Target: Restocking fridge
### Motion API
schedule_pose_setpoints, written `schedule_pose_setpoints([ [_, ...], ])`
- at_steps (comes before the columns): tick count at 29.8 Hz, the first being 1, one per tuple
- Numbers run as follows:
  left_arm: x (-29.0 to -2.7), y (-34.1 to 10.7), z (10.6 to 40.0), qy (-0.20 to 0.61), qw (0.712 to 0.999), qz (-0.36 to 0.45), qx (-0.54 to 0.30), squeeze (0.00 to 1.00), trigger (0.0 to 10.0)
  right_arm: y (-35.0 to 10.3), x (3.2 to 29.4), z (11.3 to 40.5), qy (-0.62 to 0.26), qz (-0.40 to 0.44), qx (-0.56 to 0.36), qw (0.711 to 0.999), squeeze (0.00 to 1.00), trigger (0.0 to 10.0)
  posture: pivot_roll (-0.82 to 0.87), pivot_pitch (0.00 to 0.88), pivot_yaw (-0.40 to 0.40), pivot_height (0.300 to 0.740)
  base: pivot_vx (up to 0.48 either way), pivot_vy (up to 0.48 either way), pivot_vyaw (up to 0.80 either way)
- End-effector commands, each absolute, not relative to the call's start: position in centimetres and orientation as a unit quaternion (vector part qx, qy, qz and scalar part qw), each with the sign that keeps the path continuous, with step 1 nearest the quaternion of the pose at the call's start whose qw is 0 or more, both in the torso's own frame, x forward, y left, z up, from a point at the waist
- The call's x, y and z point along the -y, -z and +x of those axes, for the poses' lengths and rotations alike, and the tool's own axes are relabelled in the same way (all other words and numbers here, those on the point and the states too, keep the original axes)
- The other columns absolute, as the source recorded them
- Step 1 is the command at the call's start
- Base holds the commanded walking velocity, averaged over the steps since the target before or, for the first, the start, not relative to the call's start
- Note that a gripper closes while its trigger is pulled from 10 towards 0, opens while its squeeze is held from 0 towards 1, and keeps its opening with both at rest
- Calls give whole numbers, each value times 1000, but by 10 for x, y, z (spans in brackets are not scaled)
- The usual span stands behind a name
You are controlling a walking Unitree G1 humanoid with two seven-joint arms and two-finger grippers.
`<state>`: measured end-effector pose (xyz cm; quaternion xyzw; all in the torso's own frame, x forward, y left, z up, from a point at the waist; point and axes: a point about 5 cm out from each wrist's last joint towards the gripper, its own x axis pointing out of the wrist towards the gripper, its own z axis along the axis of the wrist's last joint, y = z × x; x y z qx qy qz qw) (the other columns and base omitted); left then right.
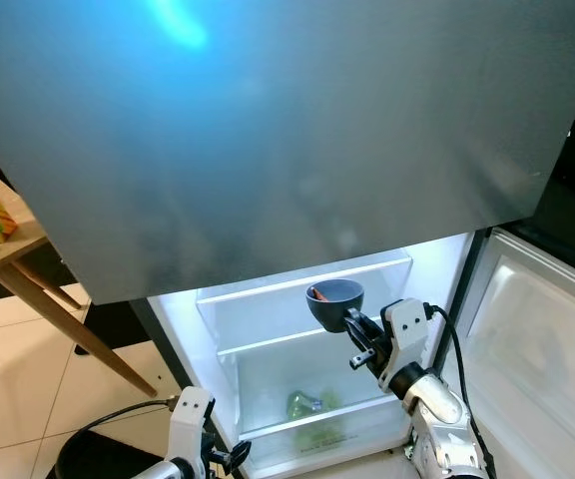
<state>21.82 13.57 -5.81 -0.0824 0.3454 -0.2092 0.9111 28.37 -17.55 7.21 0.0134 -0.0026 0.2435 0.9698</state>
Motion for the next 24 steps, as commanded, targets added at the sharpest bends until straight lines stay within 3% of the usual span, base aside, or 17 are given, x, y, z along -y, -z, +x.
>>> schedule_pose_setpoints([
  [1, -139, 58, 218, 209, 911, -76, -346, 0, 10000, -74, 172, 283, -252, 14, 7, 967, 0, 10000, -163, 32, 69, 740, 0, 0, 0],
  [4, -137, 56, 220, 219, 910, -85, -341, 0, 10000, -74, 172, 284, -253, 14, 9, 967, 0, 10000, -163, 30, 69, 740, 0, 0, 0],
  [9, -133, 51, 227, 221, 914, -94, -326, 0, 10000, -76, 173, 285, -252, 13, 11, 967, 0, 10000, -161, 29, 69, 740, 0, -432, 0],
  [24, -120, 24, 257, 266, 930, -76, -244, 0, 10000, -87, 173, 290, -247, 22, 34, 968, 0, 10000, -153, 34, 71, 740, 0, 0, 0],
])
